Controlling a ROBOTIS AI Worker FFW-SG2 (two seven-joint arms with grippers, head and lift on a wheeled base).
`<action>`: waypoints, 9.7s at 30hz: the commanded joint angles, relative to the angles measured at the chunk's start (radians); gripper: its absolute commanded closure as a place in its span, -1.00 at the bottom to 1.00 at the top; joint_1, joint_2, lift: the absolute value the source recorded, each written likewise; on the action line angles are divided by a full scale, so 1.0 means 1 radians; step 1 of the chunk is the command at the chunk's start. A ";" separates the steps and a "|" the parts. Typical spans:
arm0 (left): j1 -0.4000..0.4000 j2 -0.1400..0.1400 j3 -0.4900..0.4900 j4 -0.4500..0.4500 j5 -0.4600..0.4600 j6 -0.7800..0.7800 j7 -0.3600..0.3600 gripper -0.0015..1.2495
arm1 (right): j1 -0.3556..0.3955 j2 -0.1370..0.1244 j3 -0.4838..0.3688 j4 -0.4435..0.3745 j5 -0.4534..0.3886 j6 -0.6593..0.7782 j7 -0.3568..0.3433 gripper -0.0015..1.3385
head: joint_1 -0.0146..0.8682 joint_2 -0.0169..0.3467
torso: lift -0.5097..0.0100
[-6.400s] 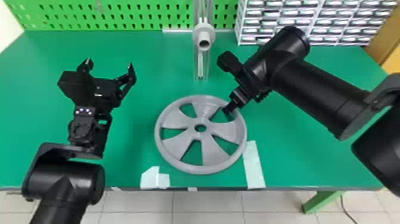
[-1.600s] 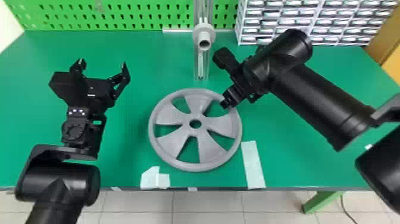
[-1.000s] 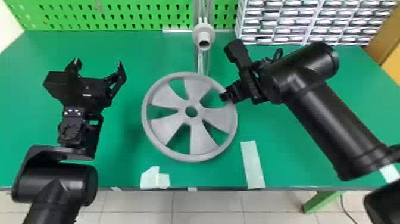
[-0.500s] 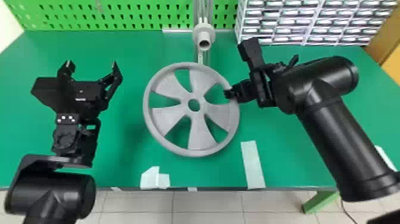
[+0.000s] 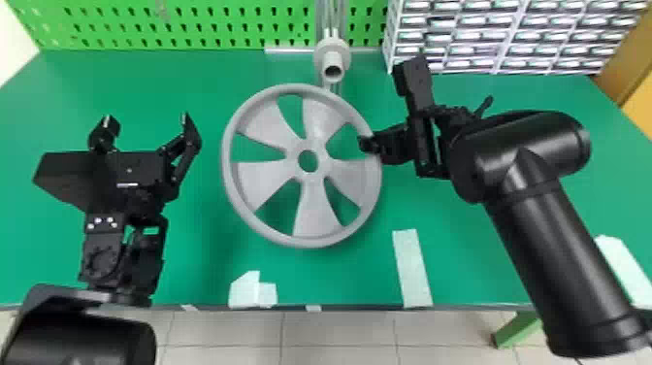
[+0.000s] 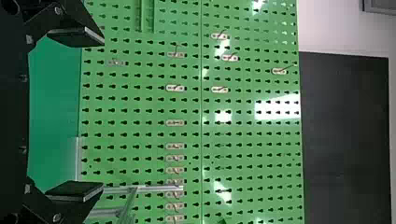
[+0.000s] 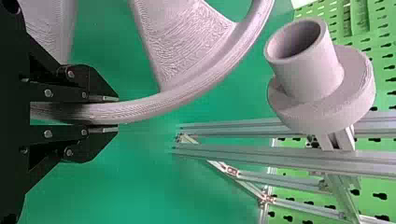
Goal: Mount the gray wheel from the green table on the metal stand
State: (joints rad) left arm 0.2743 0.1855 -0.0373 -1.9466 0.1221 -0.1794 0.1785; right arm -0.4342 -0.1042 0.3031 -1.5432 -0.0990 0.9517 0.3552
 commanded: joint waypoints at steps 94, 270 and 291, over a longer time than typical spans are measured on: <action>0.060 0.074 -0.076 -0.092 0.068 0.092 -0.008 -0.69 | 0.393 0.038 -0.021 -0.268 0.174 -0.800 -0.490 0.65 | 1.00 -0.62 | 0.58; -0.377 0.069 -0.346 0.474 0.524 -0.158 -0.142 0.47 | 0.384 0.027 0.088 -0.155 0.076 -1.048 -0.739 0.65 | 1.00 -0.62 | 0.58; -0.471 0.068 -0.377 0.534 0.493 -0.147 -0.157 0.47 | 0.350 0.041 0.064 -0.121 0.076 -1.048 -0.739 0.65 | 1.00 -0.62 | 0.58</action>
State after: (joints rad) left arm -0.1767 0.2546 -0.4039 -1.4283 0.6193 -0.3267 0.0239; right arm -0.0783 -0.0656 0.3738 -1.6706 -0.0223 -0.0967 -0.3835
